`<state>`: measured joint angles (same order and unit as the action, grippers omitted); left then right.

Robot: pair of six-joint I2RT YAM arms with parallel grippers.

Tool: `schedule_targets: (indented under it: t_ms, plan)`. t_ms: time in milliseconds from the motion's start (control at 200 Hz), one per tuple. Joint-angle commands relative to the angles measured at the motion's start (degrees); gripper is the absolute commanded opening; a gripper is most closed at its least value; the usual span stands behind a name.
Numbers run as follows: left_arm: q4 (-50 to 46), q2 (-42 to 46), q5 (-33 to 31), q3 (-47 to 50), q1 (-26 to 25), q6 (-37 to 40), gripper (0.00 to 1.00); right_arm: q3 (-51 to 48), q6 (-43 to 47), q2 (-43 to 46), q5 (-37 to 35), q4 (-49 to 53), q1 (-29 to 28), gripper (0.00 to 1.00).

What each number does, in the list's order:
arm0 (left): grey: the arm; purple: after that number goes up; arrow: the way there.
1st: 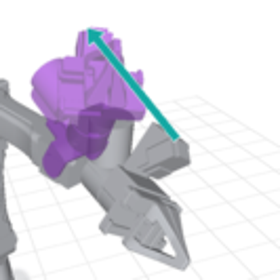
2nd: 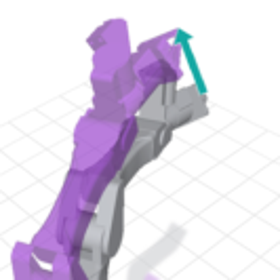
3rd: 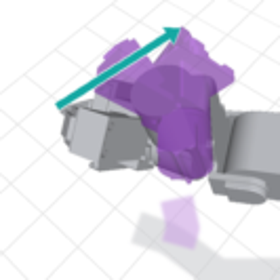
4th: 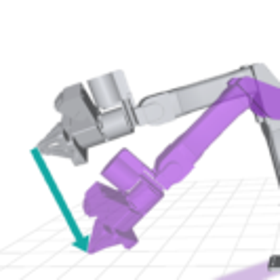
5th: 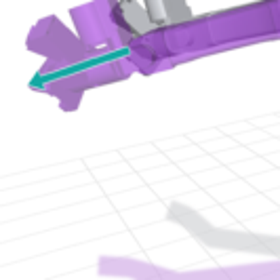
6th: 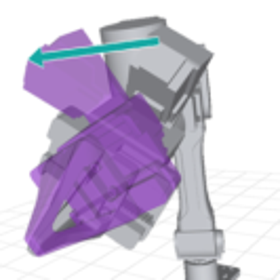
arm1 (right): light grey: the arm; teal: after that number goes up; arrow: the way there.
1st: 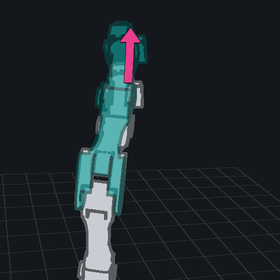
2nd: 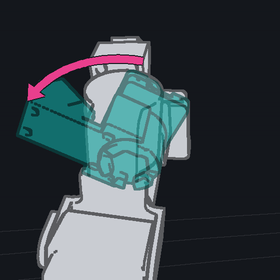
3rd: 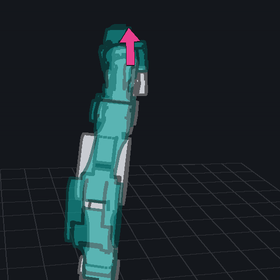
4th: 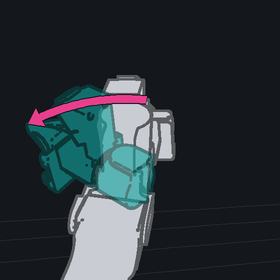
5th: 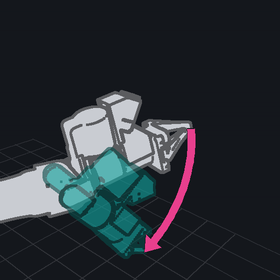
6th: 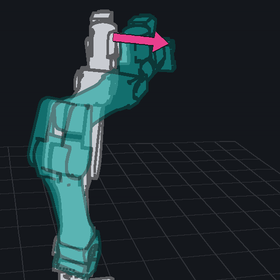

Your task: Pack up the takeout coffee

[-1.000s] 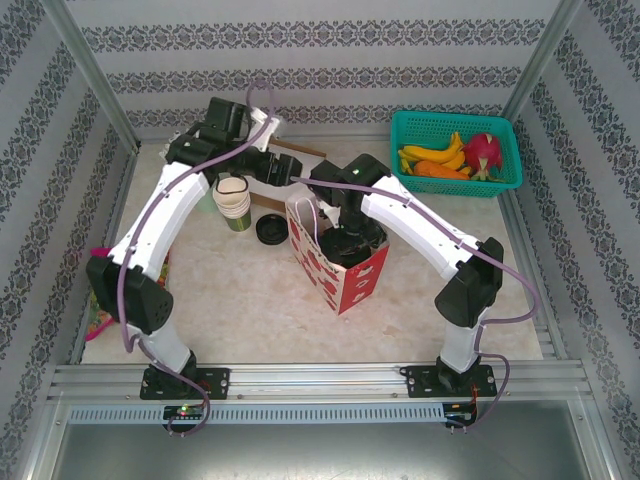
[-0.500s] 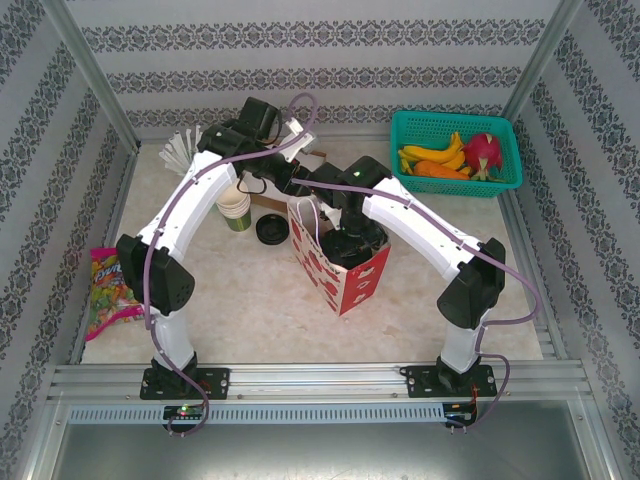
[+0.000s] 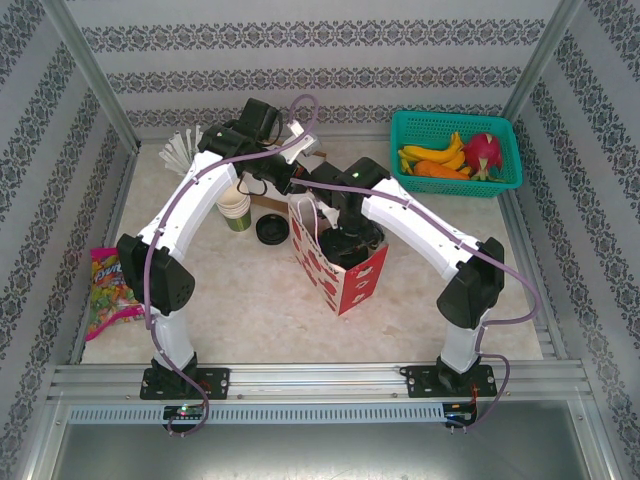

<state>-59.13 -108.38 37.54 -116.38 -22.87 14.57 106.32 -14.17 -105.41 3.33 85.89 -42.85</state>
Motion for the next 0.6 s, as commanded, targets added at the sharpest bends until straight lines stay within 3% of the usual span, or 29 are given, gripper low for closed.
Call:
schedule_targets:
  t_ms: [0, 595]
  plan:
    - [0.3, 1.7, 2.0, 0.6, -0.2, -0.4, 0.00, -1.0, 1.4, -1.3, 0.5, -1.4, 0.5, 0.63]
    - [0.8, 1.1, 4.1, 0.6, -0.2, -2.7, 0.00, -5.6, 2.9, -1.5, -2.0, -8.9, 1.3, 0.62]
